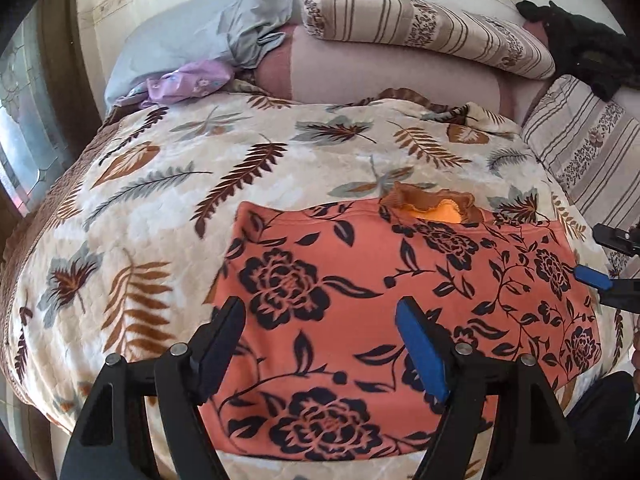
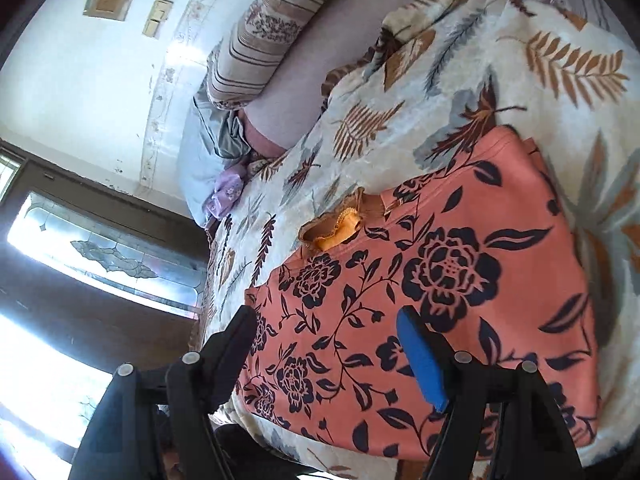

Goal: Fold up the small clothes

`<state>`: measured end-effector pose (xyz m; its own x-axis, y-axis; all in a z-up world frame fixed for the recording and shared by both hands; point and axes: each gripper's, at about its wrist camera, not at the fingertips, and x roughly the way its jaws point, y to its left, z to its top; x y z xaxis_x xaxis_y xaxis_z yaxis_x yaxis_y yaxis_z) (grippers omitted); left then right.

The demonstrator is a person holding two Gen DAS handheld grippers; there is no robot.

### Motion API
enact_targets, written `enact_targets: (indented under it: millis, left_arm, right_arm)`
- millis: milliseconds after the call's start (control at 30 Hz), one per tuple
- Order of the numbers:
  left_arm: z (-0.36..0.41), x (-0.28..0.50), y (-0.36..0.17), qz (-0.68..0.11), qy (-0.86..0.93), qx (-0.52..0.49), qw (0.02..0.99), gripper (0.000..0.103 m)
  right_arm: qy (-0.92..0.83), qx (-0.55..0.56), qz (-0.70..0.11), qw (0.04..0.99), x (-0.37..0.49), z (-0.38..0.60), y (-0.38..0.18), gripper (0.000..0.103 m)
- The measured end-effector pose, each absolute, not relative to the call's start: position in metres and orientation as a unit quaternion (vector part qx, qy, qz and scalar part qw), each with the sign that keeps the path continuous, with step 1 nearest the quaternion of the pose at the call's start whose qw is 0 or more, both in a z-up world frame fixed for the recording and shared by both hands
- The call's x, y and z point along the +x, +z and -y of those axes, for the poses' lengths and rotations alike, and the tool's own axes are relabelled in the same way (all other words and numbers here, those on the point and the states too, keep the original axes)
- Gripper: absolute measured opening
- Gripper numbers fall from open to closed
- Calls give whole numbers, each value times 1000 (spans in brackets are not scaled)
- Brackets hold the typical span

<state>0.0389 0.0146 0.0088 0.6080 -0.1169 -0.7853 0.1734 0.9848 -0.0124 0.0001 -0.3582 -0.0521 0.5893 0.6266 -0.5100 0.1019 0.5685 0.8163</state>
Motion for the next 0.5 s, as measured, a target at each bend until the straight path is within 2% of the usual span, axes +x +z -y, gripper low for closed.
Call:
enact_targets:
  millis: [200, 333, 367, 500]
  left_arm:
    - [23, 90, -26, -461, -119, 34, 879, 78]
    - [6, 134, -70, -503, -68, 20, 861, 79]
    - [1, 136, -70, -486, -74, 4, 871, 79]
    - [1, 141, -70, -479, -72, 10, 875, 79]
  right_arm:
    - [179, 435, -472, 746, 52, 366, -102, 76]
    - [91, 540, -385, 743, 61, 457, -130, 69]
    - [70, 564, -368, 736, 57, 473, -136, 69]
    - [74, 569, -356, 738, 52, 483, -144, 69]
